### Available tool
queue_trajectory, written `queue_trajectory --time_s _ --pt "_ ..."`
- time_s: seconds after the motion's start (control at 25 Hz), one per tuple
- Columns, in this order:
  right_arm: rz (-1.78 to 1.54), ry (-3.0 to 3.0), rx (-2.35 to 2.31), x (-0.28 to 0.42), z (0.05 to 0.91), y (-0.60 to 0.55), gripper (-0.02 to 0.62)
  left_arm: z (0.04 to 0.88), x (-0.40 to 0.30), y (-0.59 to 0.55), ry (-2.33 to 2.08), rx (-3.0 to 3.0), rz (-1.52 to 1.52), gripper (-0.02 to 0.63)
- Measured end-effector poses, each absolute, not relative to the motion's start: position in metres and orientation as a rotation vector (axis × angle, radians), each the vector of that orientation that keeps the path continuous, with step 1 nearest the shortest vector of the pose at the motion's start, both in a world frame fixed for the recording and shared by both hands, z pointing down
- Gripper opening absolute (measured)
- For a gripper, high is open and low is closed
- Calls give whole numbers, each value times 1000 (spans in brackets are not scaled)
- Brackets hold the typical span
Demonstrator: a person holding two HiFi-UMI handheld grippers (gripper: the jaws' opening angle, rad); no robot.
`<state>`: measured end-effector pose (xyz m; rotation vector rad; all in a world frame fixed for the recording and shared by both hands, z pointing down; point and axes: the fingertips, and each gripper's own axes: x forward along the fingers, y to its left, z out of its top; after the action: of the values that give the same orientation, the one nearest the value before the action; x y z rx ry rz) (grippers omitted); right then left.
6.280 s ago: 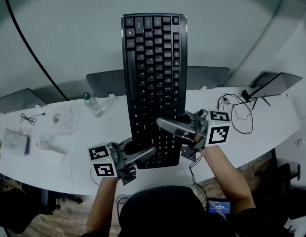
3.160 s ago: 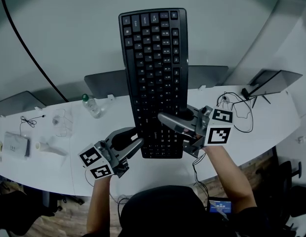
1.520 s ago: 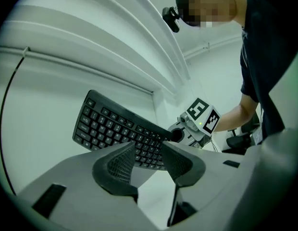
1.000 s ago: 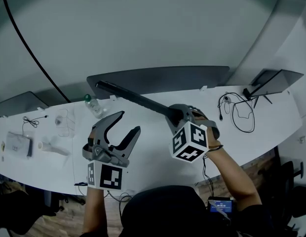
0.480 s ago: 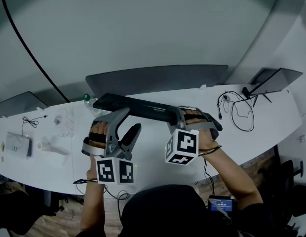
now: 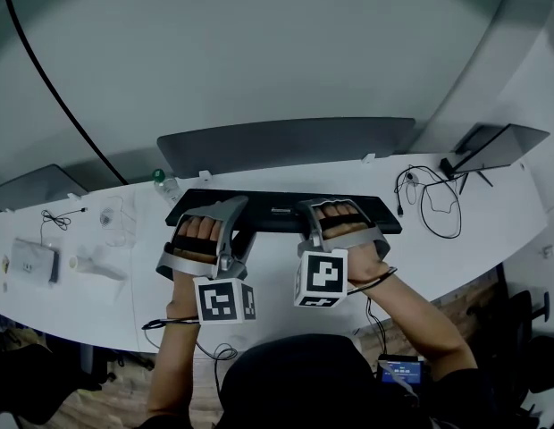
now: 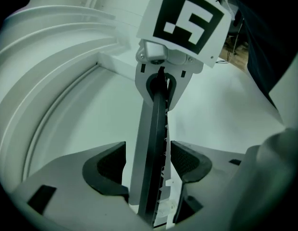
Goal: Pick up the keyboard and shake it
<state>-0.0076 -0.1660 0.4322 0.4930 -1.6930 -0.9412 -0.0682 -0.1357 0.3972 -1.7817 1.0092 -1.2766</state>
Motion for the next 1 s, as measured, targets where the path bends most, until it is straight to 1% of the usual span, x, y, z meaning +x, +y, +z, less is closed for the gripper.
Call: queue_trajectory --time_s 0.28,0.56,0.6,0.72,1.0 --pt "-979 -1688 444 -17 440 -155 81 438 -67 -133 887 -1775 -1430 291" --pt "-994 -1696 420 -21 442 -148 81 452 -65 -132 860 -1790 -1474 288" --pt "-994 -1696 417 -21 442 -148 81 452 -65 -132 868 -1793 -1470 272" --pt "-993 -1693 411 -22 445 -147 81 448 -65 -133 894 -1785 -1445 112" --pt "-996 -1691 408 -24 445 -146 81 450 -67 -133 912 -1802 -1447 101"
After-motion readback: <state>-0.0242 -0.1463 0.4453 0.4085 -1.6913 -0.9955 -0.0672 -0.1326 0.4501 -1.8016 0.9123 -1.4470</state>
